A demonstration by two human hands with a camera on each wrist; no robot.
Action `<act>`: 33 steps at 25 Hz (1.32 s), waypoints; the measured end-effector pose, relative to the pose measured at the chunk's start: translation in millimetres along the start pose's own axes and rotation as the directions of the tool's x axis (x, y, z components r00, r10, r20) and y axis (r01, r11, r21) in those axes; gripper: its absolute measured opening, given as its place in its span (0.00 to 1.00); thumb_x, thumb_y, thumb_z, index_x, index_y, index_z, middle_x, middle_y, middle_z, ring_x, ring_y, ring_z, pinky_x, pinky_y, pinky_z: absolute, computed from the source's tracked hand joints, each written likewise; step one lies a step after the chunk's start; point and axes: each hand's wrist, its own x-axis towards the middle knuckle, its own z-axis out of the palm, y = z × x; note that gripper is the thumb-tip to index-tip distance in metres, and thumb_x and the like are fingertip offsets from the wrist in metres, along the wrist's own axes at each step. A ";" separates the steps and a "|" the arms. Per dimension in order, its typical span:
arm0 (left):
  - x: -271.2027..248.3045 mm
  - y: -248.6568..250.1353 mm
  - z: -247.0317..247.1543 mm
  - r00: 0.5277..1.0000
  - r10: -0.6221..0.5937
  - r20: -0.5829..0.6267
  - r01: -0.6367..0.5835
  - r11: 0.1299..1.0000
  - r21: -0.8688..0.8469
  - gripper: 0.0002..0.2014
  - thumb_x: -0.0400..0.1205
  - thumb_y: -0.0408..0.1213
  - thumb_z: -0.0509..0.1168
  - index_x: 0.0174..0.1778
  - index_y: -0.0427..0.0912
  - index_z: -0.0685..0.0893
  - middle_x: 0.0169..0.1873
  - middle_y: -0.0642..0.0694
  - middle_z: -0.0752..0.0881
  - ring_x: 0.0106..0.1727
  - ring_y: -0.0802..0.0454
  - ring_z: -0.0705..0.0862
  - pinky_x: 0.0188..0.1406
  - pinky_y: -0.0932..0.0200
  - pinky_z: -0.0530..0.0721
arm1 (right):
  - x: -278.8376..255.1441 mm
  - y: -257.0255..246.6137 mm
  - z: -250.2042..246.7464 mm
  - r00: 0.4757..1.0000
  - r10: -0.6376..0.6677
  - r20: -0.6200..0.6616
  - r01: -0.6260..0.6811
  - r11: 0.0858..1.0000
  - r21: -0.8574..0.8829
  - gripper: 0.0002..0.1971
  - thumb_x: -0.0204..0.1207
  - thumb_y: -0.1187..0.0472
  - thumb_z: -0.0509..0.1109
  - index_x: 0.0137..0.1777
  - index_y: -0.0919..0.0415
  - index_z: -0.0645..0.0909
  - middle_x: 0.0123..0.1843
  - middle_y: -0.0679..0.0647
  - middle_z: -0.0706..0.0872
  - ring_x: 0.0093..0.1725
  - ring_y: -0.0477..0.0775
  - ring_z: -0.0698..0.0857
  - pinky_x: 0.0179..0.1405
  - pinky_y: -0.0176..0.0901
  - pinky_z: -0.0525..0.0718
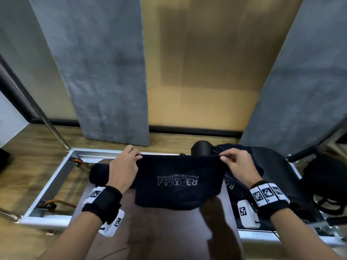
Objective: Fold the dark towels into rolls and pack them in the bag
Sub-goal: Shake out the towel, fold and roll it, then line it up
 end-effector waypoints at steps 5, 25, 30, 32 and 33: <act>-18.6 3.6 -51.8 0.999 -0.045 0.026 0.053 0.865 -0.499 0.22 0.85 0.18 0.62 0.43 0.54 0.86 0.26 0.49 0.88 0.29 0.47 0.90 0.51 0.51 0.92 | -34.2 -45.6 -40.5 0.988 -0.008 -0.154 0.040 0.978 0.204 0.07 0.79 0.65 0.81 0.41 0.56 0.88 0.25 0.51 0.87 0.21 0.47 0.81 0.24 0.33 0.79; -69.5 22.0 -128.6 0.985 -0.169 0.043 0.133 0.564 -0.815 0.11 0.91 0.29 0.66 0.44 0.44 0.85 0.50 0.43 0.90 0.38 0.39 0.96 0.28 0.50 0.93 | -122.4 -108.1 -58.7 0.971 0.111 -0.212 0.011 0.862 0.506 0.06 0.86 0.71 0.71 0.45 0.69 0.84 0.34 0.63 0.89 0.34 0.67 0.94 0.37 0.53 0.95; -58.0 19.3 -124.9 0.987 -0.133 -0.085 -0.002 0.532 -0.847 0.07 0.88 0.26 0.69 0.47 0.41 0.89 0.55 0.45 0.94 0.58 0.49 0.94 0.56 0.53 0.94 | -109.1 -112.4 -48.5 0.972 0.095 -0.215 0.053 0.804 0.592 0.07 0.88 0.73 0.66 0.48 0.68 0.81 0.45 0.64 0.89 0.50 0.63 0.96 0.56 0.50 0.94; -63.0 10.0 -121.2 0.988 -0.104 -0.116 -0.037 0.568 -0.822 0.07 0.88 0.30 0.72 0.48 0.47 0.91 0.51 0.48 0.95 0.55 0.50 0.95 0.56 0.57 0.92 | -115.6 -109.1 -45.3 0.968 0.097 -0.231 0.063 0.797 0.601 0.06 0.88 0.72 0.67 0.48 0.68 0.82 0.47 0.67 0.89 0.50 0.62 0.96 0.55 0.48 0.94; -70.5 4.4 -116.2 0.989 -0.099 -0.111 -0.031 0.591 -0.806 0.06 0.87 0.32 0.72 0.49 0.48 0.92 0.49 0.48 0.95 0.53 0.50 0.95 0.55 0.57 0.92 | -122.6 -104.7 -41.4 0.967 0.107 -0.232 0.056 0.797 0.602 0.06 0.88 0.71 0.68 0.48 0.68 0.83 0.48 0.68 0.90 0.50 0.62 0.96 0.55 0.48 0.93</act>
